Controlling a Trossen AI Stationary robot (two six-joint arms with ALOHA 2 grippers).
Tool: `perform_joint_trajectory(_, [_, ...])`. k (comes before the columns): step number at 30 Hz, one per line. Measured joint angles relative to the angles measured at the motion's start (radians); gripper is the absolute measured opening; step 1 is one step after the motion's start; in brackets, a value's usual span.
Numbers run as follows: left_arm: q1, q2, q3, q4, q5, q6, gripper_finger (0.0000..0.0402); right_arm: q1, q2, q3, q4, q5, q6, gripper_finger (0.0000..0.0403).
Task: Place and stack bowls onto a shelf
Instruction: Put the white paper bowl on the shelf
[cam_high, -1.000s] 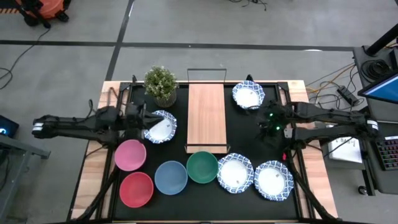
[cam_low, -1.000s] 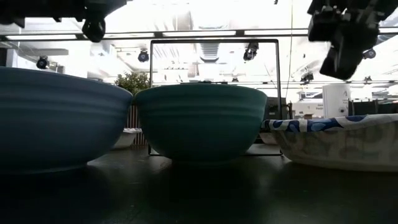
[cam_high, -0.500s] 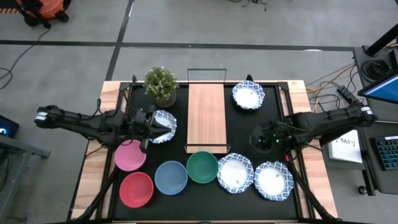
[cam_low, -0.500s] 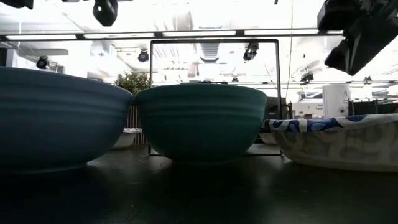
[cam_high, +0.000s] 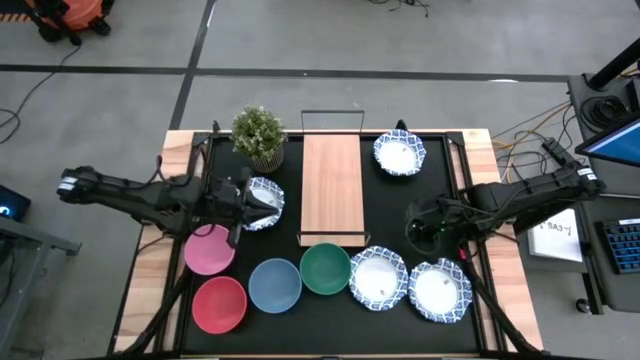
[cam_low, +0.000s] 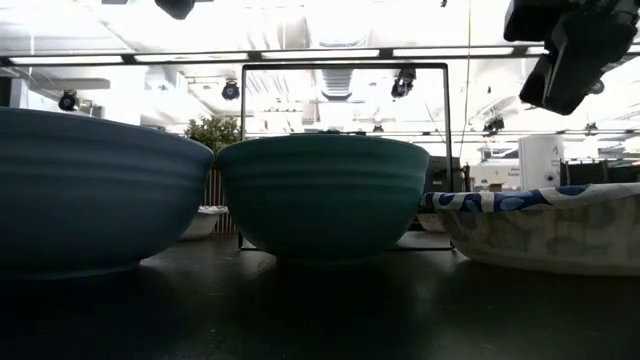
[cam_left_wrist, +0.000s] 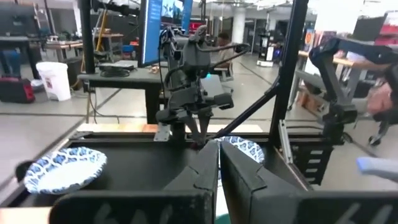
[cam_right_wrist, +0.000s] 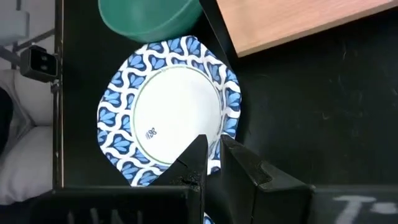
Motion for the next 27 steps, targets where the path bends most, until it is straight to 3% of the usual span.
perform_joint_trajectory(13, [0.0, 0.0, 0.036, -0.057, -0.041, 0.107, 0.0, 0.0, 0.073, 0.0, 0.099, 0.026, 0.028, 0.0042])
perform_joint_trajectory(23, [0.0, -0.001, 0.028, -0.062, -0.087, 0.108, 0.0, 0.0, 0.264, 0.0, 0.113, 0.026, -0.016, 0.0171])
perform_joint_trajectory(27, [0.0, -0.001, 0.028, -0.064, -0.087, 0.112, 0.0, 0.0, 0.33, -0.001, 0.119, 0.026, -0.002, 0.0198])
